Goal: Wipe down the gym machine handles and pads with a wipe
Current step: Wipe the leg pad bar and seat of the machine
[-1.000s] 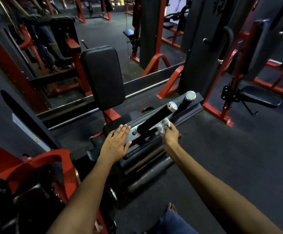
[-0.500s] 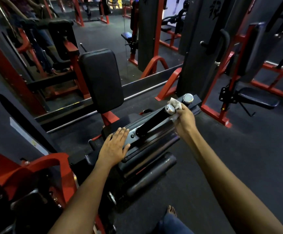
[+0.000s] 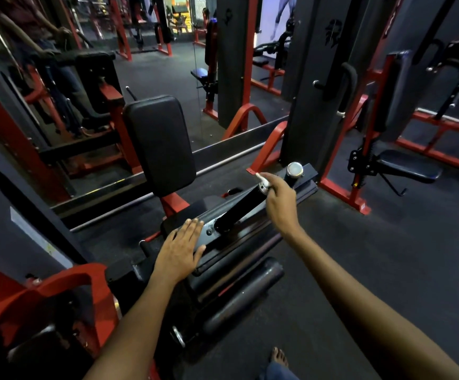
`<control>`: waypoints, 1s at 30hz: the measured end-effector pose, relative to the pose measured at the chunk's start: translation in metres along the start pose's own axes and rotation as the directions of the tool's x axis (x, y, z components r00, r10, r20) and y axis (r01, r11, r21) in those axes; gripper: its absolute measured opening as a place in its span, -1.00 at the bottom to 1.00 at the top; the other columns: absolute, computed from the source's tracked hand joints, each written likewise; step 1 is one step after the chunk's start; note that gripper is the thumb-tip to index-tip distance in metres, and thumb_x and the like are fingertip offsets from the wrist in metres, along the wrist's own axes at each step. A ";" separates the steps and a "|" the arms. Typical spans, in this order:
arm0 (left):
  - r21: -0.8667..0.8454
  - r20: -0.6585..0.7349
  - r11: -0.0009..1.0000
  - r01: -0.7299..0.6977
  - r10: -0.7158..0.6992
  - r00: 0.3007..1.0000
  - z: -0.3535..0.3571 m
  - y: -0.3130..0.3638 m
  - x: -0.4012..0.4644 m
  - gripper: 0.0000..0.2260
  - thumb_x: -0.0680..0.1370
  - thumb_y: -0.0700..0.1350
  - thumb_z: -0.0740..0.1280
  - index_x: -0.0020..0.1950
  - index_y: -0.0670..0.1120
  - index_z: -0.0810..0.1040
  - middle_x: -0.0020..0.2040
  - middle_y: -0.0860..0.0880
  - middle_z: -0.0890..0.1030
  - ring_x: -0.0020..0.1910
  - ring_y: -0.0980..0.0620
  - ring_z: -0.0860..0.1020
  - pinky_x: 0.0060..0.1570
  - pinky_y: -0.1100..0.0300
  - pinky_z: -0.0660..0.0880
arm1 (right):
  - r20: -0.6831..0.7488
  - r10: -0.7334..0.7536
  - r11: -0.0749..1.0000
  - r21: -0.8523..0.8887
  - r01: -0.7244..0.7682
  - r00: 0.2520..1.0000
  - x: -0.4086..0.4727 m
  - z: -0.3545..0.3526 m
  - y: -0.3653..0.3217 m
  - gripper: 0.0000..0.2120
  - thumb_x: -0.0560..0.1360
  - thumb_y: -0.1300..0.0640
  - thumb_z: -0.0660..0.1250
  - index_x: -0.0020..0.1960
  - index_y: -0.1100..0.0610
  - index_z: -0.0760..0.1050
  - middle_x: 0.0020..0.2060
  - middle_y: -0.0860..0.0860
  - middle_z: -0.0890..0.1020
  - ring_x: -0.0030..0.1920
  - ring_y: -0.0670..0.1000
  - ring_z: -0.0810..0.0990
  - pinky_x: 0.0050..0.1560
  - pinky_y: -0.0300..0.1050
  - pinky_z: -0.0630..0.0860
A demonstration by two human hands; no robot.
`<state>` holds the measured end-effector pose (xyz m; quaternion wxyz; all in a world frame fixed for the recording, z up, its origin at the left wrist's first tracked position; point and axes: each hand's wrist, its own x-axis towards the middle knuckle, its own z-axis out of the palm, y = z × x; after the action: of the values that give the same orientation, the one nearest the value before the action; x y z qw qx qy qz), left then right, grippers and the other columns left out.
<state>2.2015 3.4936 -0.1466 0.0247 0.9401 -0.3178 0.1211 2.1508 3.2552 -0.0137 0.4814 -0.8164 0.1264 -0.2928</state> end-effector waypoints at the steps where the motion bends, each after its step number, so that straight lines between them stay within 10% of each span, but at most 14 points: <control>1: 0.003 -0.001 1.000 0.000 0.000 1.000 0.001 0.000 0.000 -0.46 0.57 0.11 0.06 0.44 -0.16 0.41 0.38 -0.09 0.49 0.37 -0.05 0.45 0.20 0.04 0.48 | 0.027 -0.085 0.992 -0.096 0.087 0.996 -0.005 0.003 0.006 -0.54 0.47 0.48 0.11 0.30 0.22 0.48 0.16 0.01 0.55 0.21 0.00 0.51 0.25 -0.26 0.41; 8: 0.009 0.003 1.000 0.001 -0.001 1.000 -0.002 0.001 0.001 -0.46 0.55 0.11 0.06 0.41 -0.15 0.44 0.36 -0.08 0.51 0.35 -0.03 0.48 0.19 0.07 0.49 | 0.352 -0.614 0.606 -0.363 0.708 0.706 -0.056 0.019 0.051 -0.49 0.39 0.50 0.17 0.33 0.30 0.41 0.35 0.23 0.42 0.45 0.10 0.23 0.51 -0.05 0.03; 14: -0.007 0.006 1.000 0.010 -0.010 1.000 -0.004 0.002 -0.001 -0.46 0.56 0.10 0.07 0.43 -0.15 0.43 0.37 -0.08 0.50 0.36 -0.04 0.46 0.20 0.06 0.48 | 0.426 -0.486 0.304 -0.736 0.604 0.763 -0.019 0.042 0.041 -0.62 0.42 0.29 0.06 0.07 0.30 0.59 0.02 0.22 0.63 0.17 0.24 0.55 0.45 0.10 0.03; 17: -0.017 0.019 1.000 0.021 -0.021 1.000 -0.003 0.002 0.001 -0.46 0.55 0.11 0.07 0.43 -0.15 0.43 0.37 -0.09 0.49 0.36 -0.05 0.46 0.19 0.04 0.48 | 0.511 -0.363 0.324 -0.715 0.620 0.779 -0.016 0.065 0.027 -0.68 0.39 0.22 0.08 -0.18 0.26 0.61 -0.25 0.18 0.63 -0.10 0.20 0.61 0.40 0.08 0.23; 20: -0.015 0.030 1.000 0.017 -0.017 0.999 -0.002 0.001 0.000 -0.45 0.55 0.11 0.06 0.44 -0.15 0.41 0.39 -0.10 0.48 0.38 -0.06 0.44 0.21 0.03 0.47 | 0.694 -0.214 0.319 -0.615 0.721 0.687 -0.021 0.093 0.030 -0.70 0.48 0.16 0.15 0.01 0.26 0.60 -0.05 0.20 0.65 0.09 0.18 0.57 0.41 0.06 0.20; 27: -0.033 0.037 0.999 0.018 -0.017 0.999 -0.001 0.001 0.001 -0.45 0.57 0.11 0.05 0.46 -0.16 0.39 0.40 -0.10 0.47 0.39 -0.05 0.43 0.22 0.02 0.47 | 0.715 -0.585 0.250 -0.290 0.924 0.383 -0.044 0.067 0.104 -0.63 0.48 0.22 0.11 0.16 0.28 0.57 0.17 0.14 0.60 0.28 0.14 0.50 0.45 -0.02 0.11; 30: -0.042 0.038 0.999 0.013 -0.011 0.999 -0.002 0.001 0.001 -0.45 0.57 0.11 0.05 0.45 -0.17 0.39 0.39 -0.11 0.47 0.38 -0.06 0.44 0.21 0.01 0.48 | 0.549 -0.517 0.636 -0.267 0.724 0.657 -0.067 0.050 0.118 -0.68 0.52 0.26 0.17 0.22 0.23 0.54 0.22 0.11 0.57 0.30 0.06 0.48 0.38 -0.12 0.31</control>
<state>2.2009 3.4922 -0.1445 0.0394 0.9433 -0.3151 0.0963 2.1365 3.2643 -0.1574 0.1516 -0.9401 -0.2113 -0.2204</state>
